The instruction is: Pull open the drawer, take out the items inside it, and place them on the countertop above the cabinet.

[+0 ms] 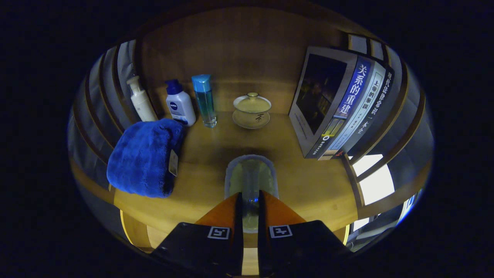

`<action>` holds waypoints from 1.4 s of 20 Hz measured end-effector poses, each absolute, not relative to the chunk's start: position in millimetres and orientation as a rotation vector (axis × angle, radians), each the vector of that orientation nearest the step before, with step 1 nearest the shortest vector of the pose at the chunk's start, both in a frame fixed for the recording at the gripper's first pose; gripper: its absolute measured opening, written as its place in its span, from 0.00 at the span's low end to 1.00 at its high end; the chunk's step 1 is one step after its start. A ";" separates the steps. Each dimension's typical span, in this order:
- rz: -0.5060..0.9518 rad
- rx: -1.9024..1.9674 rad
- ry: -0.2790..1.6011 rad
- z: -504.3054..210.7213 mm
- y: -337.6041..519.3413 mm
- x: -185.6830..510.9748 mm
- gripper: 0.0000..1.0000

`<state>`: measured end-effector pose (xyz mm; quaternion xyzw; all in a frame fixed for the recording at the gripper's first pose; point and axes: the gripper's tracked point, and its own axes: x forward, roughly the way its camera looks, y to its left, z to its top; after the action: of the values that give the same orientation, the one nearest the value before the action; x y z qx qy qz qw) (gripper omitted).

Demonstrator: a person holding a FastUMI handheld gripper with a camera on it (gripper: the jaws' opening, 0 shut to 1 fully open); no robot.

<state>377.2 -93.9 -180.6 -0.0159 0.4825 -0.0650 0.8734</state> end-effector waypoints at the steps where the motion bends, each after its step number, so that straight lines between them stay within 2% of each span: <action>1: -0.138 -0.031 1.003 -181.2 -93.9 379.3 0.24; 3: -0.139 -0.028 1.006 -182.8 -95.0 381.2 0.24; 6: -0.167 -0.034 1.012 -186.2 -100.6 382.1 0.31; 9: -0.166 -0.037 1.013 -184.2 -99.1 381.2 0.31; 10: -0.167 -0.038 1.015 -184.6 -99.8 380.0 0.37; 16: -0.151 -0.031 0.996 -175.3 -92.3 376.1 0.91; 17: -0.153 -0.034 0.983 -171.4 -92.1 377.0 0.96; 23: -0.185 -0.068 0.880 -152.8 -93.0 358.5 0.99; 28: -0.133 -0.069 0.729 -121.5 -73.8 321.0 0.99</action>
<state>321.0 -73.8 -121.5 -0.0335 0.3561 -0.0652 0.9316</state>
